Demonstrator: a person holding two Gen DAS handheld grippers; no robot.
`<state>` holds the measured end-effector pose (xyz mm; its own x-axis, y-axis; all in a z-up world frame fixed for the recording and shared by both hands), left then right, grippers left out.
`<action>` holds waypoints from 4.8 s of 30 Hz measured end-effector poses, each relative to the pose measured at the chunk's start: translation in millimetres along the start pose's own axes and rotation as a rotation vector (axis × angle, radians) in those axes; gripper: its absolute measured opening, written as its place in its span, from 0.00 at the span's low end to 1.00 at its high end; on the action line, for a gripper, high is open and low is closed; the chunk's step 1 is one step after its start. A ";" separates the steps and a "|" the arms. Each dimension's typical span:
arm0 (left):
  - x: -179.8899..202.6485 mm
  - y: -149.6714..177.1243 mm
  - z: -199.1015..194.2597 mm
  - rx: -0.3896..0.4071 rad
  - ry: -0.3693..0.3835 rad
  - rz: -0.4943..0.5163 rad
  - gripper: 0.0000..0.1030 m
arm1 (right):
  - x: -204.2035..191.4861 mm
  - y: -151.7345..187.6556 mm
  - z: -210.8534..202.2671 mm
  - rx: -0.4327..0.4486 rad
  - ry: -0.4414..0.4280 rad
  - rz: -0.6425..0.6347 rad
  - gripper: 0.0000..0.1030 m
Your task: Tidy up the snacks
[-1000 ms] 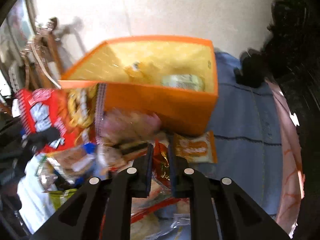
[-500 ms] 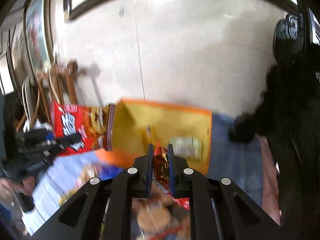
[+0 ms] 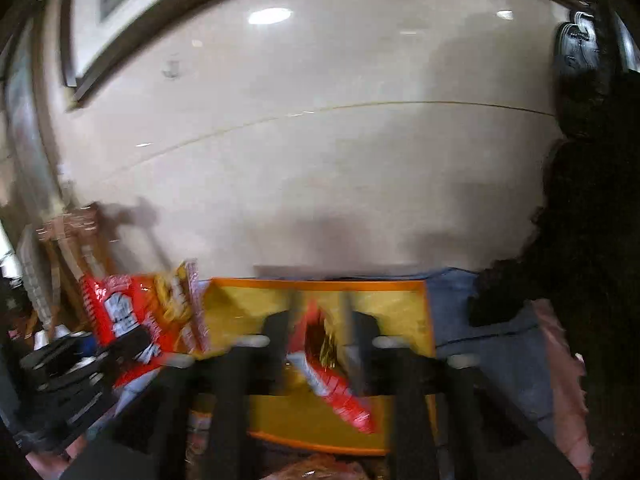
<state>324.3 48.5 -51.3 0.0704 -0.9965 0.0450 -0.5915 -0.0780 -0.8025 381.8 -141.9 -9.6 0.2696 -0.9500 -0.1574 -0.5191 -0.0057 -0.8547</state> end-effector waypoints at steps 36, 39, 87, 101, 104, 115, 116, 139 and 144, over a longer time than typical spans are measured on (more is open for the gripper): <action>19.5 189.4 105.4 -0.310 0.168 0.206 0.63 | 3.8 216.7 88.3 -0.498 -0.031 0.290 0.54; 19.0 189.8 99.7 -0.330 0.146 0.191 0.55 | -1.4 217.9 79.9 -0.500 -0.031 0.284 0.51; 8.6 -34.5 8.7 0.018 0.198 0.138 0.29 | 22.5 4.1 -1.3 -0.104 -0.007 0.103 0.50; -22.3 -18.0 23.5 0.029 0.052 0.077 0.96 | 20.5 16.5 15.5 -0.142 0.018 0.090 0.97; -33.4 17.3 11.6 0.010 0.049 0.101 0.96 | 28.4 36.1 -8.4 -0.149 0.028 0.085 0.97; -53.2 192.6 67.3 -0.356 0.024 0.311 0.96 | 26.6 214.2 11.8 -0.522 -0.073 -0.295 0.97; -55.3 195.7 74.2 -0.363 0.009 0.321 0.96 | 24.2 221.7 18.4 -0.548 -0.099 -0.307 0.97; -37.7 213.7 72.1 -0.492 0.135 0.243 0.47 | -2.6 231.9 9.3 -0.601 -0.160 -0.072 0.15; -42.4 184.5 47.7 -0.413 0.131 0.223 0.47 | -3.3 210.6 -10.3 -0.543 -0.128 -0.072 0.15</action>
<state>250.5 77.8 -229.6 -0.1801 -0.9836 -0.0057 -0.8518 0.1589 -0.4991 263.3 -143.2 -184.0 0.3983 -0.8960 -0.1962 -0.8298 -0.2608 -0.4934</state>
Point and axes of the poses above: each gripper's, at about its wrist camera, not at the fingertips, and z roughly the way its jaws point, x to its right, y to its underside, the point moved 9 cm from there along z, roughly the way its jaws point, and after that the axes turned 6 degrees about -y, right-handed, at the moved point
